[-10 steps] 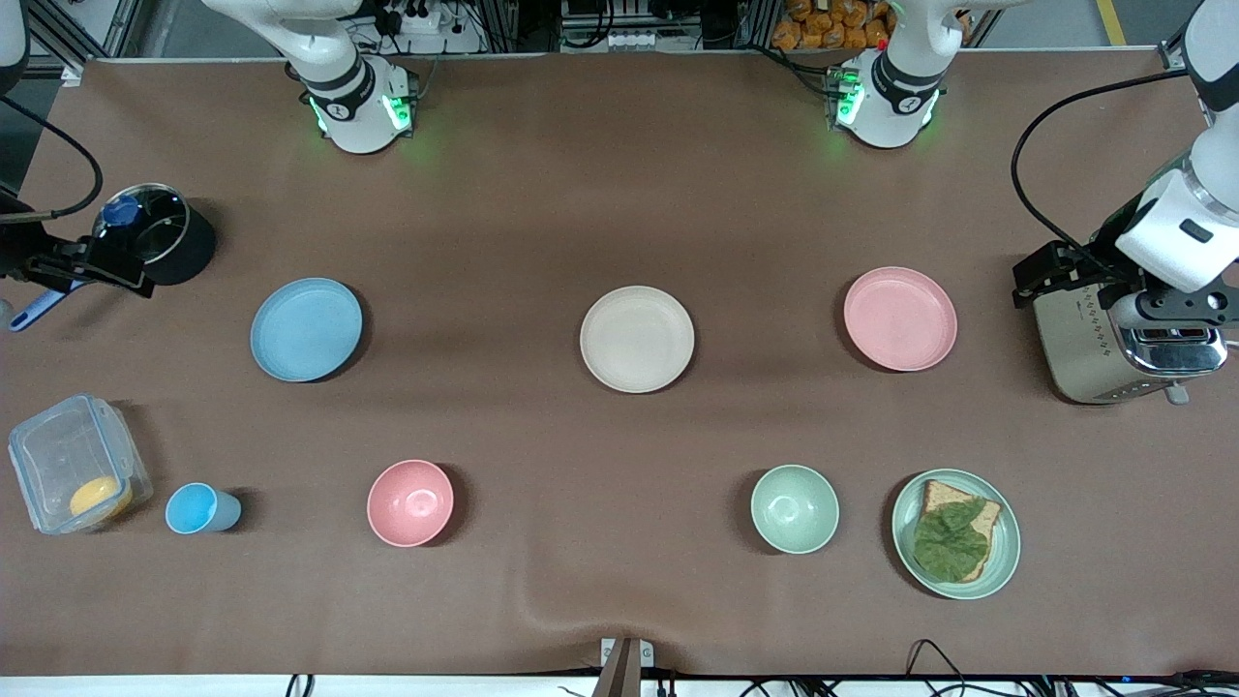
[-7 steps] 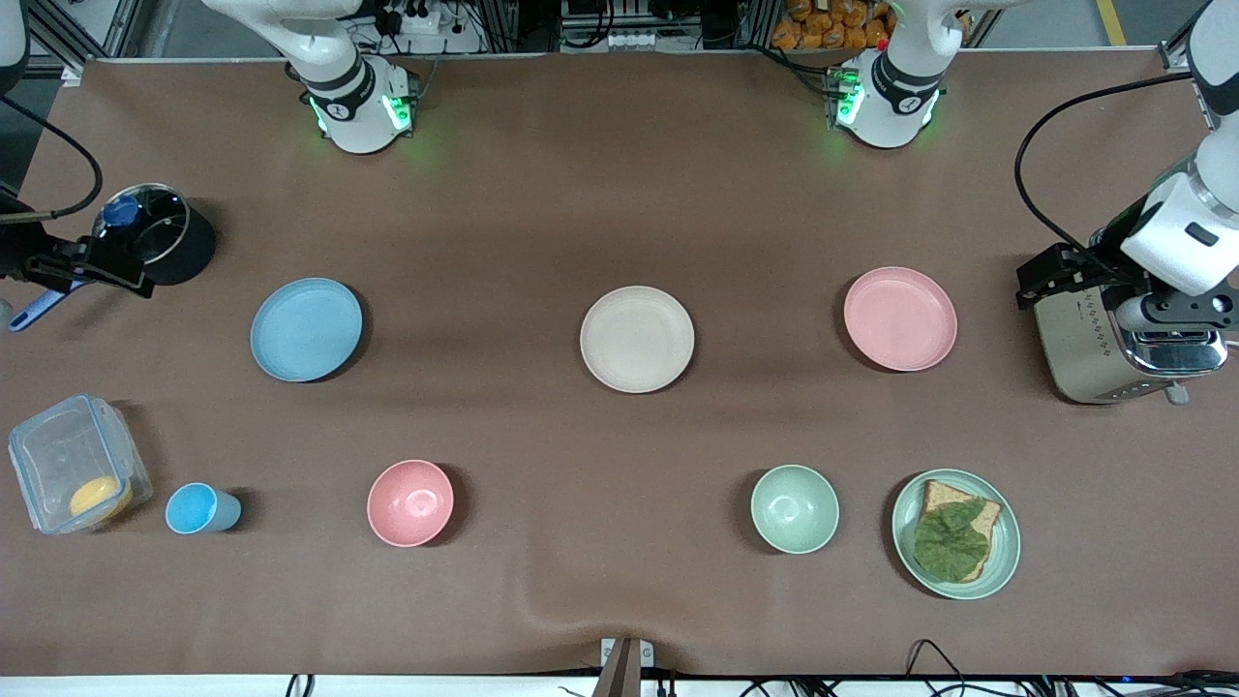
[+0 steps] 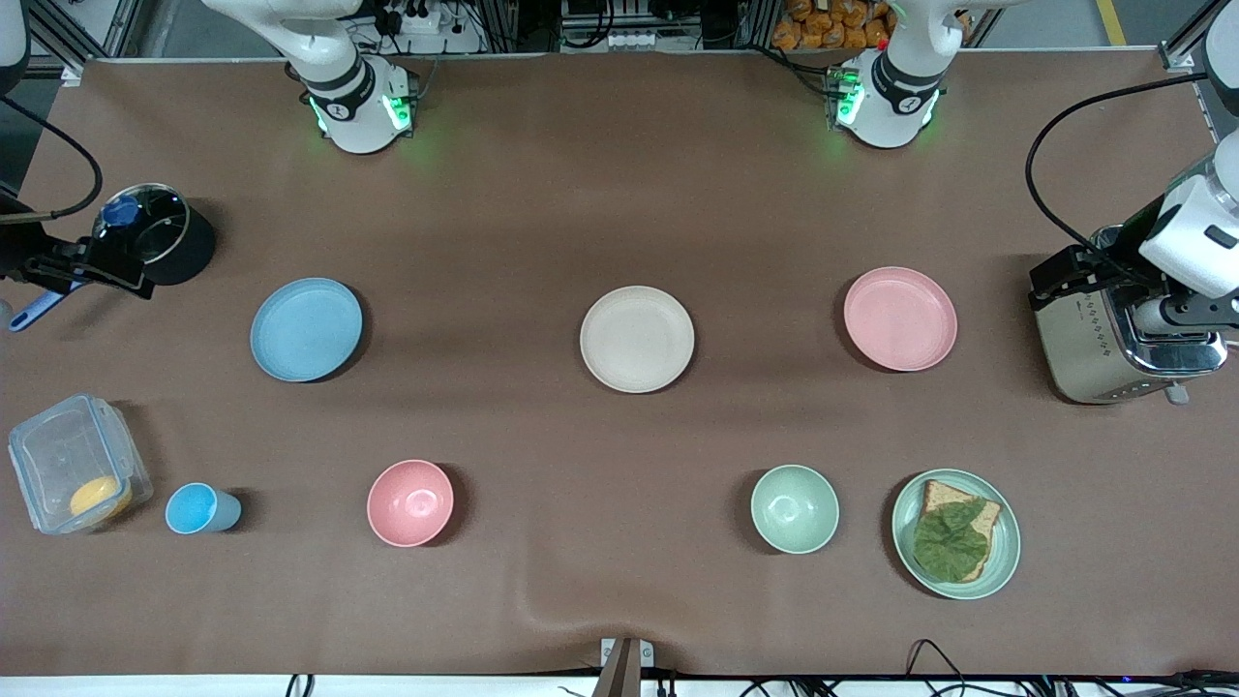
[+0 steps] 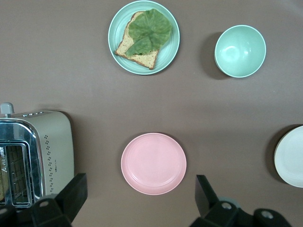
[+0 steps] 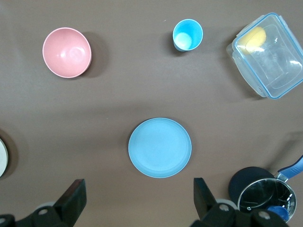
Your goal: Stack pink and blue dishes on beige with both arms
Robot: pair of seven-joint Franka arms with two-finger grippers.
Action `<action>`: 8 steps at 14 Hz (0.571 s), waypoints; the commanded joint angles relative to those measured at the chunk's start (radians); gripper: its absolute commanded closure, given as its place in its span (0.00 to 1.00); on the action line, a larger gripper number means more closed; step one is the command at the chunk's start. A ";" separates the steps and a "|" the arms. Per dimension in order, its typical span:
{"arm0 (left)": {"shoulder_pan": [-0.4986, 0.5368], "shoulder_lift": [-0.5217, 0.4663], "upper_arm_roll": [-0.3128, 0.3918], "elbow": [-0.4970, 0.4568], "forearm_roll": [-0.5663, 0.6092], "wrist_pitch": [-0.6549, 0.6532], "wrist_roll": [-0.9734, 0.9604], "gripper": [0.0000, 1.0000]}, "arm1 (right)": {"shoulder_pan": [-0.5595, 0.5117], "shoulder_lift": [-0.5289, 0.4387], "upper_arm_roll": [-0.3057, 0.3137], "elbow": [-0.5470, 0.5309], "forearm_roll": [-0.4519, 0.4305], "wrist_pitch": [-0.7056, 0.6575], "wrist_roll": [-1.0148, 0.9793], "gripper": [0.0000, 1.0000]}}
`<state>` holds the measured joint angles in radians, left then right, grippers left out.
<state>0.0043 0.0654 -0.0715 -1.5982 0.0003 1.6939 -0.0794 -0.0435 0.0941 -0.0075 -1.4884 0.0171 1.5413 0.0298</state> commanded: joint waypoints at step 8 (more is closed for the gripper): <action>0.000 0.008 -0.002 0.023 0.000 -0.019 0.010 0.00 | -0.007 0.018 0.001 0.002 0.004 0.005 -0.001 0.00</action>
<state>0.0039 0.0674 -0.0717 -1.5981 0.0004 1.6939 -0.0794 -0.0435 0.1109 -0.0083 -1.4885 0.0176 1.5433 0.0295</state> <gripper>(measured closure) 0.000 0.000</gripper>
